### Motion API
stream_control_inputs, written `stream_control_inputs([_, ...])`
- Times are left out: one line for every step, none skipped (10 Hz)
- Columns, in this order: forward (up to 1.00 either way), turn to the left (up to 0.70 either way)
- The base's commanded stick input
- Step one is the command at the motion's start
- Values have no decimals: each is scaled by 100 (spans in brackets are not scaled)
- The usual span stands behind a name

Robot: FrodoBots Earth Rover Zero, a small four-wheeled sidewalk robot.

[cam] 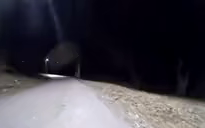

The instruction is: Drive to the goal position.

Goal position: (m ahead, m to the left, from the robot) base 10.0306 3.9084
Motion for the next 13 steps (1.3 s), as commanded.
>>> stream_control_inputs([100,27])
stream_control_inputs([100,27])
stream_control_inputs([100,27])
stream_control_inputs([100,27])
stream_control_inputs([100,27])
stream_control_inputs([100,20])
stream_control_inputs([100,12])
stream_control_inputs([100,5])
stream_control_inputs([88,0])
stream_control_inputs([41,0])
stream_control_inputs([0,0])
stream_control_inputs([0,0])
stream_control_inputs([0,27])
